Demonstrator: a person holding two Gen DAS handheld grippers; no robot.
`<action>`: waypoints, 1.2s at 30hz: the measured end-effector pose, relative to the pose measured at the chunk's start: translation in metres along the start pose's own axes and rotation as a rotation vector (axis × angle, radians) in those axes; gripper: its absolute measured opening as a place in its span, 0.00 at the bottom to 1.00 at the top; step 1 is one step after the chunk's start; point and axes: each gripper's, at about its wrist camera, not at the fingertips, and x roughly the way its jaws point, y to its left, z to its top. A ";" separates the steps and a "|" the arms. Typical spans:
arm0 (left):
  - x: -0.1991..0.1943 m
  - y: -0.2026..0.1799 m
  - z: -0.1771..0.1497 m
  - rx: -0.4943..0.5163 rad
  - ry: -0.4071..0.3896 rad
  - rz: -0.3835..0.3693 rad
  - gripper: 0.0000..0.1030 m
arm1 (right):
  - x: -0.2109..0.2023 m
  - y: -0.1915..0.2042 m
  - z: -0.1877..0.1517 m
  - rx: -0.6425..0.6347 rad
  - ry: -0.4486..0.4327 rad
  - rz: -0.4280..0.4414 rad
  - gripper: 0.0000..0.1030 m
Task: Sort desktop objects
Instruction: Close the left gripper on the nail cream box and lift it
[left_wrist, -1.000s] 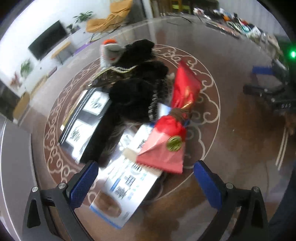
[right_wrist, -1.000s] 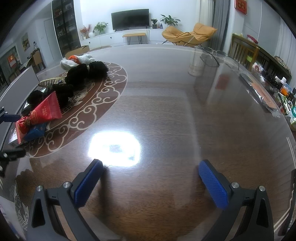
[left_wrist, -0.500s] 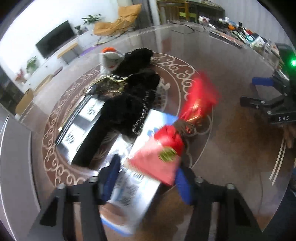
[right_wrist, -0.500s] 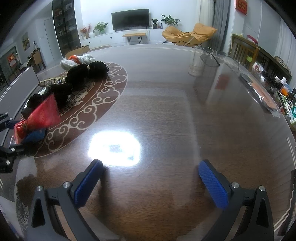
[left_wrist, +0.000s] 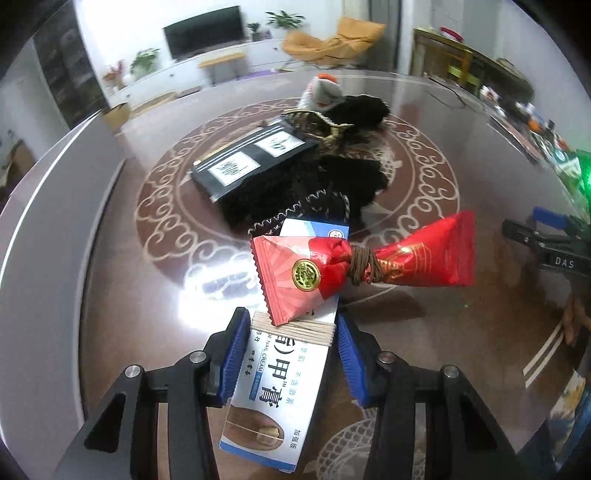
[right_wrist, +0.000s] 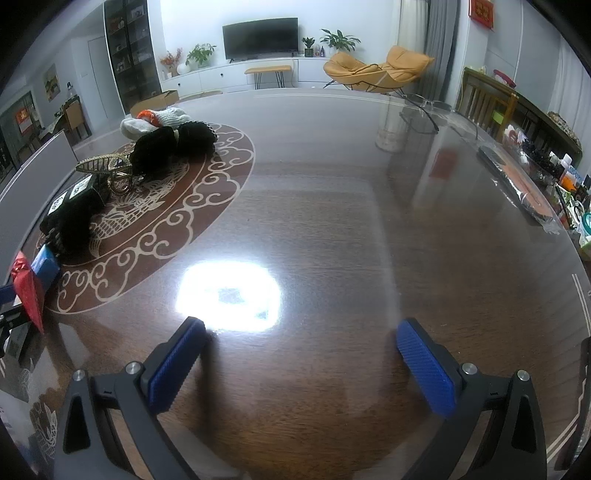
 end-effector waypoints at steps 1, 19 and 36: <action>0.000 0.000 -0.001 -0.004 -0.003 0.004 0.46 | 0.000 0.000 0.000 0.000 0.000 0.000 1.00; 0.006 -0.002 -0.010 0.052 0.005 0.020 0.76 | 0.000 0.000 0.000 -0.001 -0.001 0.002 1.00; 0.011 0.014 -0.016 0.016 -0.001 -0.013 0.99 | 0.000 0.000 0.000 -0.002 0.000 0.002 1.00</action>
